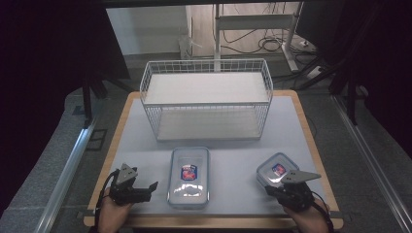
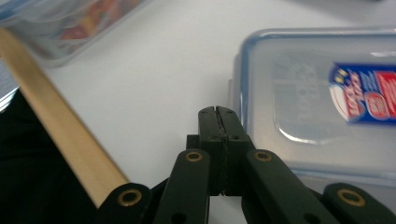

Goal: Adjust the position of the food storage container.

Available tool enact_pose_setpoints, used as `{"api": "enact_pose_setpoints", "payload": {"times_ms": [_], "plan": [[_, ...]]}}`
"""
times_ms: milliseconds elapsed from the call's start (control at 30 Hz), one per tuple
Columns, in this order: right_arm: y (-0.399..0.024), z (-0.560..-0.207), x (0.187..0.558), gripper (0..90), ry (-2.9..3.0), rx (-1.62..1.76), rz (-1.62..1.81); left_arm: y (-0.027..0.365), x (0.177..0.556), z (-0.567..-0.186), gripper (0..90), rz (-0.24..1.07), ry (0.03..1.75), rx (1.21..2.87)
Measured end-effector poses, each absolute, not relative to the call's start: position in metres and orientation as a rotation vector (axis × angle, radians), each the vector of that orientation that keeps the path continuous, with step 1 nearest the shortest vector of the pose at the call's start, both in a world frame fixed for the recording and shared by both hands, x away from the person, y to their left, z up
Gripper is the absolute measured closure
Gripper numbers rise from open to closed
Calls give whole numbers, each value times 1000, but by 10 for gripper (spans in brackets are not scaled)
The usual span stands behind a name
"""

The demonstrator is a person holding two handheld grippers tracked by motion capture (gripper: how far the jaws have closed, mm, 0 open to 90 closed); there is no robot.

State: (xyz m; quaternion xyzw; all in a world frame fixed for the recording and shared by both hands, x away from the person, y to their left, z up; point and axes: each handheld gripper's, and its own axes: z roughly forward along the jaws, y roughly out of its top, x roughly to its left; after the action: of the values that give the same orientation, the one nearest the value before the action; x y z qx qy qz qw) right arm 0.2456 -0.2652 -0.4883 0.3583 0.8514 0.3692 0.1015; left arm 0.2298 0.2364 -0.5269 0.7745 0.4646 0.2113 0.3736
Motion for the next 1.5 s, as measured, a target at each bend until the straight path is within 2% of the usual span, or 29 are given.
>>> {"api": "enact_pose_setpoints", "payload": {"times_ms": [167,333,433,467,500,533,567,600,667,767,900,933,1333,1400,1500], "plan": [[-283,-488,252,899,2460,1141,1065,235,230,-527,66,515,1193,1991],[-275,-487,249,899,2464,1114,1045,233,227,-524,50,455,1152,2010],[-266,-486,248,898,2485,1071,1070,229,222,-521,184,447,1139,2045],[-263,-486,248,898,2488,1069,1085,224,218,-521,267,393,1097,2059],[-263,-486,248,898,2488,1069,1085,224,218,-521,356,393,1097,2059],[-262,-487,247,898,2492,1066,1086,221,216,-521,356,348,1071,2076],[-260,-487,247,897,2497,1059,1093,217,214,-522,468,322,1050,2094],[-257,-487,245,897,2507,1052,1104,211,210,-522,625,289,1025,2117],[-254,-488,244,897,2513,1038,1115,206,208,-522,735,230,995,2115],[-249,-488,242,896,2526,1026,1130,200,206,-523,832,192,973,2115],[-245,-488,239,896,2531,1009,1140,188,204,-524,874,180,965,2145],[-243,-488,237,896,2536,1002,1152,181,205,-525,873,143,940,2143],[-232,-489,230,892,2572,964,1176,108,218,-529,871,46,829,2125],[-230,-490,229,892,2576,965,1181,109,220,-526,871,62,812,2151],[-226,-492,228,892,2587,960,1197,138,232,-519,879,119,903,2115]]}}
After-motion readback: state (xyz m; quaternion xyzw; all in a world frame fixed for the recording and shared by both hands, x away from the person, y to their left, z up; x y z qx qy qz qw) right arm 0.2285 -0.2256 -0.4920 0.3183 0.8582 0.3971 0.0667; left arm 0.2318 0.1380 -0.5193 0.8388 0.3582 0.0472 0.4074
